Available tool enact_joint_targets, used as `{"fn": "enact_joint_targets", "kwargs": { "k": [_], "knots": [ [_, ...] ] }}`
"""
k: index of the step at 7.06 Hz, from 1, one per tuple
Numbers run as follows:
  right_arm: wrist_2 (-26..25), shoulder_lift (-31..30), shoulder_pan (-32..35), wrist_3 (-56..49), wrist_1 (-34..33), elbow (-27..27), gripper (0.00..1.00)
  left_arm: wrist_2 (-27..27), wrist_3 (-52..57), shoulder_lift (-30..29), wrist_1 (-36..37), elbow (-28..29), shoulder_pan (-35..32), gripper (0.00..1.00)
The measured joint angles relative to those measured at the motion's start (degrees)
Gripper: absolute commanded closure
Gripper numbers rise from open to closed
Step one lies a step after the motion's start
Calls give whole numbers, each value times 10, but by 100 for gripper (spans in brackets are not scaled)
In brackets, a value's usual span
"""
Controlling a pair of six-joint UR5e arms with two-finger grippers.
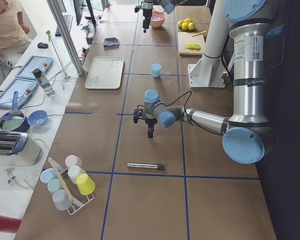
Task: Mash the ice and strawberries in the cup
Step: 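Lower the left gripper onto the red strawberry and close on it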
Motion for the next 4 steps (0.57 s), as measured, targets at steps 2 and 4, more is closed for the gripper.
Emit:
{"fn": "enact_joint_targets", "kwargs": {
  "k": [2,4],
  "knots": [
    [-1,0,0,0,0,0,1,0,0,-2,-14,11,0,7],
    [-1,0,0,0,0,-1,1,0,0,-3,-16,14,0,18]
  ]
}}
